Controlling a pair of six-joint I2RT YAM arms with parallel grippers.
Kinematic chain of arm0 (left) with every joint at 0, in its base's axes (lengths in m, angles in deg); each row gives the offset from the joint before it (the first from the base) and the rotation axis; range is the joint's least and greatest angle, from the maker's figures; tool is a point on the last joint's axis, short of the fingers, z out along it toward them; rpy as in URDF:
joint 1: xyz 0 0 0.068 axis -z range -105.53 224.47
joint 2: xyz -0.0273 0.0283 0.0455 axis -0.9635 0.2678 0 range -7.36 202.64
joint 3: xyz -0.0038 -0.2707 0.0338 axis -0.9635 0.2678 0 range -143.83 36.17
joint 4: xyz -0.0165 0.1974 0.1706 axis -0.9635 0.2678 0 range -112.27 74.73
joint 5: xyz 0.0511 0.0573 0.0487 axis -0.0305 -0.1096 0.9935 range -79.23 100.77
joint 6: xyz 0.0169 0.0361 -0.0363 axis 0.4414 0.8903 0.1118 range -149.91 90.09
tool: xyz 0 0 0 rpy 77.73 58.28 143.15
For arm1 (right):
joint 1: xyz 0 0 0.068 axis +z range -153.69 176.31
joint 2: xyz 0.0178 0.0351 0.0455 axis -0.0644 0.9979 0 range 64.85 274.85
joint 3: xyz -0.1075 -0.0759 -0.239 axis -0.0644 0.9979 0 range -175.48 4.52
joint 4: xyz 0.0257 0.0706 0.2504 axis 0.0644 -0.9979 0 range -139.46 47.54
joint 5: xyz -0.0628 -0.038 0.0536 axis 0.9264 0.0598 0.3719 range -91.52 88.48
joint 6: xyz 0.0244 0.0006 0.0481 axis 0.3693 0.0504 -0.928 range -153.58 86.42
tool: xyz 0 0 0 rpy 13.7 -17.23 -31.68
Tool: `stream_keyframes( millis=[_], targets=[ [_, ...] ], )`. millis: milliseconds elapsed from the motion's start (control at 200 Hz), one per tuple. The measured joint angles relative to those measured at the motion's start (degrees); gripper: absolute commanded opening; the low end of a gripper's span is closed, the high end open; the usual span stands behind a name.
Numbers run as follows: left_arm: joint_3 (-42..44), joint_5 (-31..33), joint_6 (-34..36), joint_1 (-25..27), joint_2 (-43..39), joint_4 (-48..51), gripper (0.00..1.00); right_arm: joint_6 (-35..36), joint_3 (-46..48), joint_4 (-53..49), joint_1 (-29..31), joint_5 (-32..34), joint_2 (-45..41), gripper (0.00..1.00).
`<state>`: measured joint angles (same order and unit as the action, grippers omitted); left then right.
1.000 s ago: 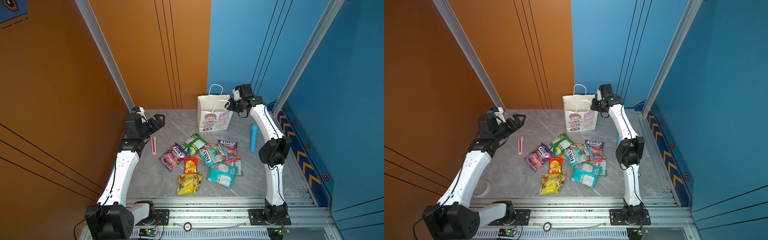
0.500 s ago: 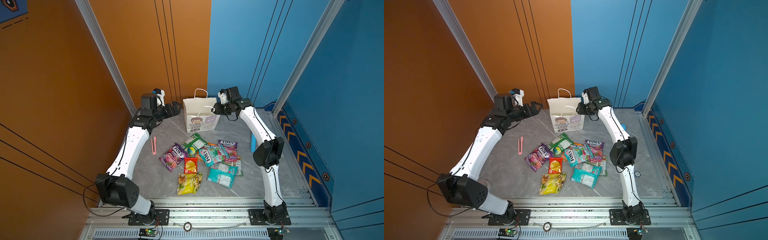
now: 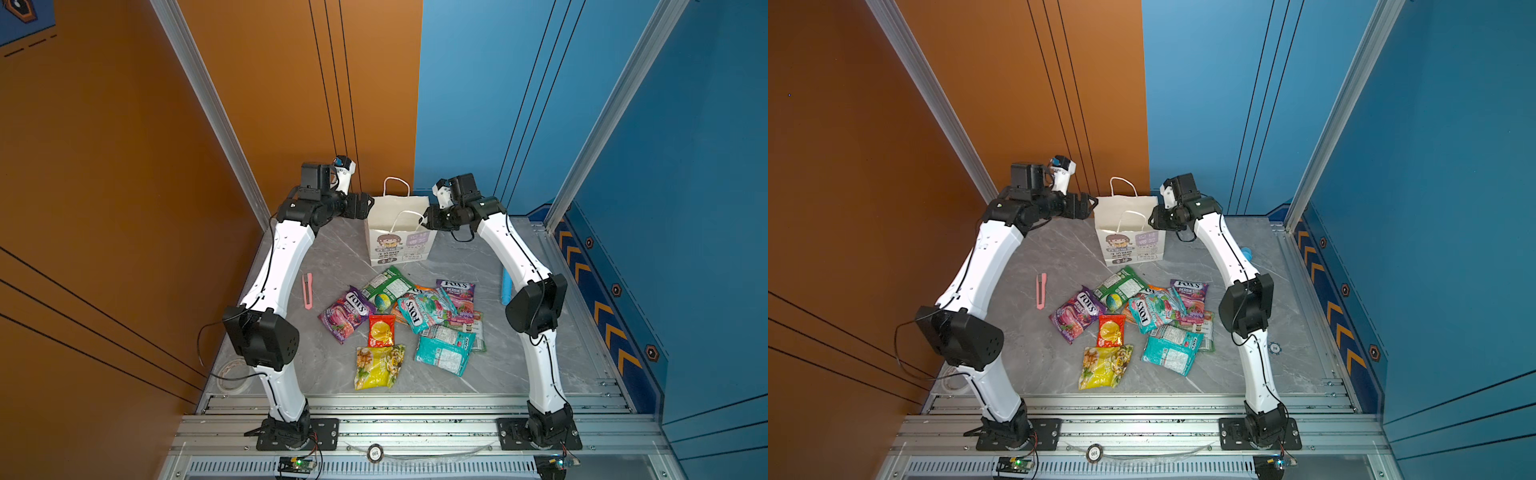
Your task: Place the snacks into the paper bag
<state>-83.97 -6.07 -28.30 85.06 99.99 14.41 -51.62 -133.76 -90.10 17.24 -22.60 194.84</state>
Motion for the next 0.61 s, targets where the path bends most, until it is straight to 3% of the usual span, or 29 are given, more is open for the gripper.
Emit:
stream_keyframes(
  millis=[250,260,605],
  targets=[
    [-14.6,-0.33,8.94,0.7,8.98,6.82,0.87,-0.02,0.0,0.0,0.68,-0.87,0.0,0.47],
    [-14.99,-0.33,9.25,0.7,9.29,7.04,0.84,-0.02,0.0,0.0,0.72,-0.92,0.0,0.47],
    [-17.18,-1.66,16.81,0.7,12.57,9.53,0.81,0.02,0.09,0.02,1.64,-1.84,-0.02,0.47]
  ],
)
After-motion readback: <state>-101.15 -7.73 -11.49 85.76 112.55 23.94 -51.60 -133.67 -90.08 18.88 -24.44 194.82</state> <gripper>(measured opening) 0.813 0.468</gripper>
